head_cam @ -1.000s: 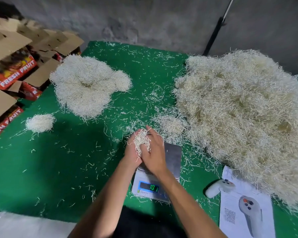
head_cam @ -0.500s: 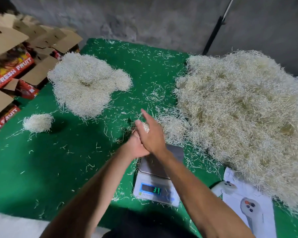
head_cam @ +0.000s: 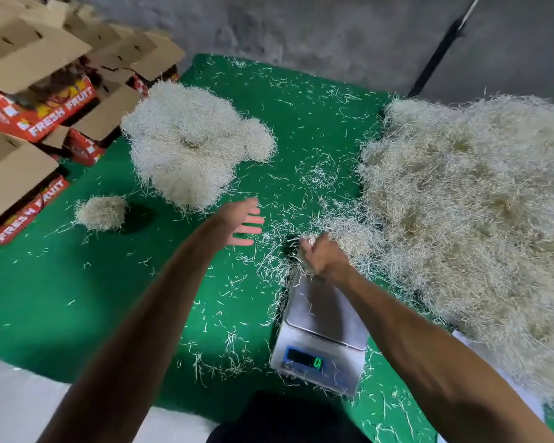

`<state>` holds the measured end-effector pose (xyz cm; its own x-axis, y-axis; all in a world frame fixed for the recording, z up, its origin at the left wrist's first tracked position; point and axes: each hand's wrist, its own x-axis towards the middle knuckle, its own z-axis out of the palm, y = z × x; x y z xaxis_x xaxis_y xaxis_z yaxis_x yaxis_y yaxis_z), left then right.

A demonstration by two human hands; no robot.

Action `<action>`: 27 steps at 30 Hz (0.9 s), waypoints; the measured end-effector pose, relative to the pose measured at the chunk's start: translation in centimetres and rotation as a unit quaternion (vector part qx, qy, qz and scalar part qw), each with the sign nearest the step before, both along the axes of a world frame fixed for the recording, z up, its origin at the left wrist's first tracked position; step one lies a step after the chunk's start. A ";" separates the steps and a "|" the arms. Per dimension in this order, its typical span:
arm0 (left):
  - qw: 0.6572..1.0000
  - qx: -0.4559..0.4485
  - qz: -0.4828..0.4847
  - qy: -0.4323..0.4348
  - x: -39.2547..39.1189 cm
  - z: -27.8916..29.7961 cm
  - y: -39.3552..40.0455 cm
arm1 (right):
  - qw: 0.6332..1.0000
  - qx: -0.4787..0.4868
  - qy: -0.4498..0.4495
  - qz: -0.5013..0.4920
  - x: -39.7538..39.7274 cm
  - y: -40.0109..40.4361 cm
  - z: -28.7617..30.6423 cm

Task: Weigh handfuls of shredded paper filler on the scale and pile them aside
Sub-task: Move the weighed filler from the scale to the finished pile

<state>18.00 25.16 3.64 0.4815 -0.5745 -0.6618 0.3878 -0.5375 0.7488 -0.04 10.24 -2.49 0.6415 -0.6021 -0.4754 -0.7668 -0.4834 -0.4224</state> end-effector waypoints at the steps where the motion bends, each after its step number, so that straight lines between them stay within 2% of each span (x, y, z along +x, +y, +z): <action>1: 0.999 0.018 0.034 -0.015 0.2 -0.7 0.7 | 0.998 0.059 -0.018 -0.030 1.7 -0.3 1.0; 3: 0.997 0.063 0.041 -0.007 -0.3 -2.4 2.2 | 0.980 0.166 -0.085 -0.074 5.4 -0.8 3.9; 5: 0.996 0.082 0.039 0.017 -1.3 -4.2 3.4 | 0.929 0.254 -0.235 -0.131 8.4 -1.1 7.2; 6: 0.995 0.081 0.053 0.017 -1.5 -5.0 3.7 | 0.907 0.260 -0.295 -0.149 9.4 -1.2 8.5; 7: 0.994 0.080 0.077 0.006 -1.6 -5.7 3.8 | 0.907 0.230 -0.324 -0.140 9.7 -1.0 9.4; 9: 0.990 0.084 0.109 -0.017 -2.1 -6.6 3.4 | 0.943 0.114 -0.306 -0.062 8.7 -0.9 9.2; 12: 0.993 0.072 0.087 -0.024 -3.6 -7.1 1.4 | 0.985 -0.018 -0.169 0.035 4.4 -2.0 5.1; 15: 0.997 0.058 0.033 -0.033 -5.7 -7.1 -1.3 | 0.995 -0.062 0.025 0.077 -1.4 -5.1 0.6; 18: 0.998 0.045 0.006 -0.038 -8.3 -7.5 -4.3 | 0.987 -0.050 0.118 0.102 -6.2 -7.9 -2.4; 20: 0.999 0.026 -0.006 -0.046 -9.8 -7.7 -6.6 | 0.993 -0.045 0.083 0.067 -8.2 -9.2 -3.5; 23: 0.993 0.002 -0.043 -0.110 -11.9 -8.1 -10.8 | 0.996 -0.053 0.019 -0.070 -10.2 -11.0 -4.1; 25: 0.992 -0.015 -0.055 -0.110 -13.4 -7.9 -14.1 | 0.979 0.030 -0.051 -0.196 -10.8 -12.1 -3.9; 27: 0.997 -0.042 -0.065 -0.026 -14.9 -7.6 -17.5 | 0.946 0.140 -0.156 -0.246 -10.4 -12.8 -3.7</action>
